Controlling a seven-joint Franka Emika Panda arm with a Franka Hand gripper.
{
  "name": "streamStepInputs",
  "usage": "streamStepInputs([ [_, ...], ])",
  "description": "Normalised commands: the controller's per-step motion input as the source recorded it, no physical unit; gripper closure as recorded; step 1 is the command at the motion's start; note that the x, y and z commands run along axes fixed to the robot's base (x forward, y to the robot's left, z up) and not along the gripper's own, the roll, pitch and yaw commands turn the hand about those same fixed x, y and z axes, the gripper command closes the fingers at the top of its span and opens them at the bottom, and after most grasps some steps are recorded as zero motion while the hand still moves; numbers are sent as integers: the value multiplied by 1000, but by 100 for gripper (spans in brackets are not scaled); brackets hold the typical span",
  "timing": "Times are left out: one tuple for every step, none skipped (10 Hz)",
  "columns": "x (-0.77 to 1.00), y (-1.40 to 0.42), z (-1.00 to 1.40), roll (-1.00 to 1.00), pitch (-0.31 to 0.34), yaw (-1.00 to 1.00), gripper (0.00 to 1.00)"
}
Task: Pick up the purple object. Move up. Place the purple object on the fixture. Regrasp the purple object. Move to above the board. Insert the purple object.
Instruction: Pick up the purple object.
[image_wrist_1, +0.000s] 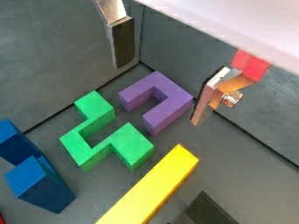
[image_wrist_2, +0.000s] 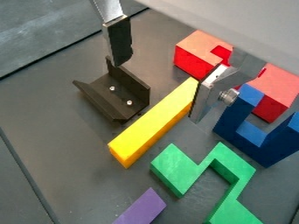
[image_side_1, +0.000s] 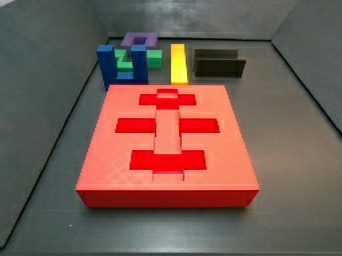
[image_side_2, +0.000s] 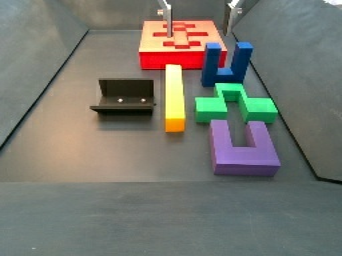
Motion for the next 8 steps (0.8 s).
streamStepInputs([
  [51, 0, 0, -9, 0, 0, 0],
  [251, 446, -529, 0, 0, 0, 0],
  [520, 666, -834, 0, 34, -40, 0],
  [429, 691, -1000, 0, 0, -97, 0],
  [446, 366, -989, 21, 0, -51, 0],
  [369, 140, -957, 113, 0, -106, 0],
  [0, 69, -963, 87, -20, -180, 0],
  [-211, -57, -869, 0, -91, -146, 0],
])
